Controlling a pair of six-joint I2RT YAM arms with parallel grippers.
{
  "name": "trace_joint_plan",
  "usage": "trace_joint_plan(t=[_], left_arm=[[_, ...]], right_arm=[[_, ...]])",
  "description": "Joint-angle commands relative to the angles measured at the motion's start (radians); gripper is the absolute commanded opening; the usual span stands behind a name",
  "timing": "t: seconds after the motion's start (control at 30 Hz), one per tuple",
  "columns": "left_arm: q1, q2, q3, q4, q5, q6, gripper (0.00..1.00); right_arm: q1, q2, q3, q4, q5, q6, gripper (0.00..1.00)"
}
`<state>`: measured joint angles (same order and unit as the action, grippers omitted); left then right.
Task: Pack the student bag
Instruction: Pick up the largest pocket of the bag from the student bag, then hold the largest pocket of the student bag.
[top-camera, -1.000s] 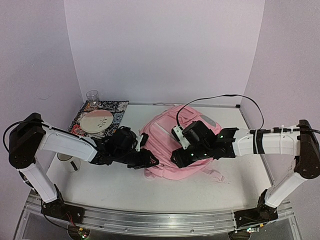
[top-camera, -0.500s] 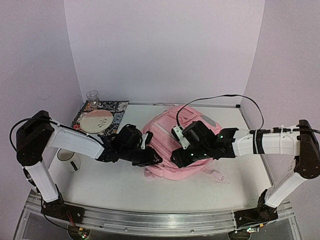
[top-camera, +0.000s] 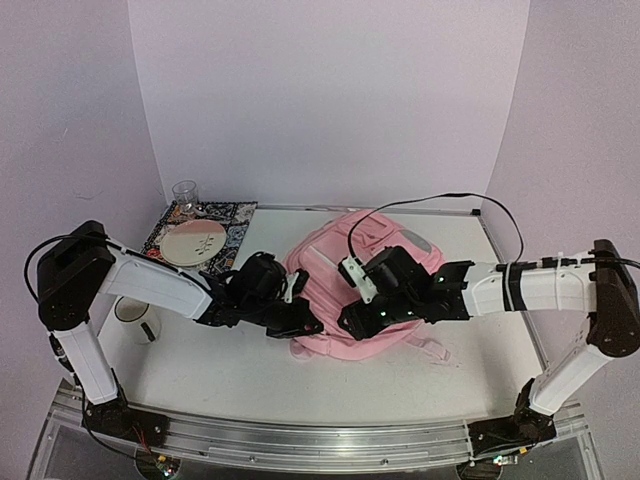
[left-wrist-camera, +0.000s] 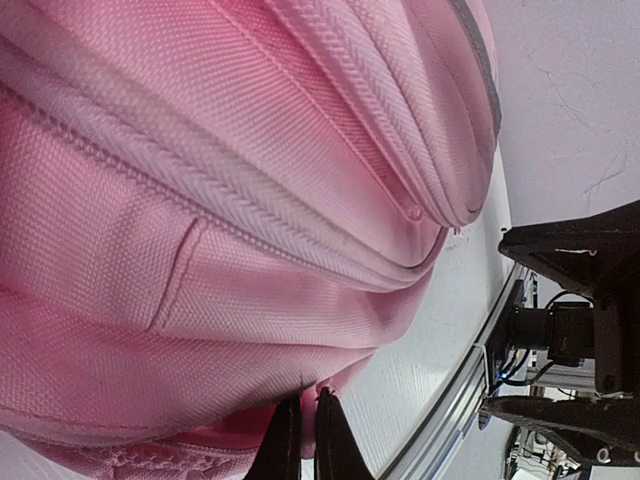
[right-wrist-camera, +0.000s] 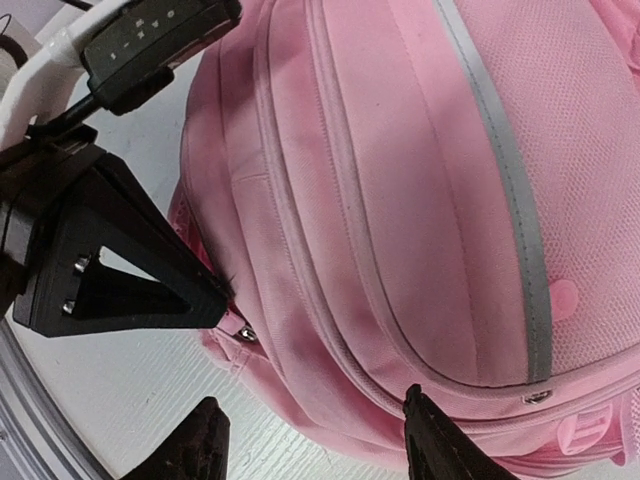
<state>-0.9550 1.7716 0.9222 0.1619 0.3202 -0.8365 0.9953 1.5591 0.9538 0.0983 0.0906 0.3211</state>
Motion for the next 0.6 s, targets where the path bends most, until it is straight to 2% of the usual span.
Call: trace_joint_plan(t=[0.0, 0.23, 0.33, 0.43, 0.47, 0.5, 0.57], left_arm=[[-0.004, -0.083, -0.015, 0.006, -0.014, 0.022, 0.0], [-0.004, -0.2, -0.054, 0.006, -0.051, 0.056, 0.0], [-0.004, -0.223, -0.061, 0.005, -0.06, 0.065, 0.0], [-0.003, -0.233, -0.073, 0.002, -0.104, 0.076, 0.0], [-0.002, -0.235, -0.074, -0.004, -0.12, 0.082, 0.0], [0.0, -0.236, -0.075, -0.009, -0.138, 0.087, 0.0], [0.02, -0.244, -0.082, -0.019, -0.169, 0.095, 0.0]], right_arm=[[0.002, 0.055, -0.019, 0.048, -0.073, -0.137, 0.59], [0.003, 0.156, 0.03, 0.071, -0.007, -0.266, 0.58], [0.003, 0.181, 0.044, 0.07, 0.063, -0.28, 0.53], [0.002, 0.179, 0.034, 0.066, 0.1, -0.291, 0.22], [0.003, 0.172, 0.024, 0.061, 0.116, -0.288, 0.09], [0.003, 0.155, 0.008, 0.056, 0.123, -0.286, 0.01], [0.002, 0.103, -0.036, 0.045, 0.143, -0.277, 0.0]])
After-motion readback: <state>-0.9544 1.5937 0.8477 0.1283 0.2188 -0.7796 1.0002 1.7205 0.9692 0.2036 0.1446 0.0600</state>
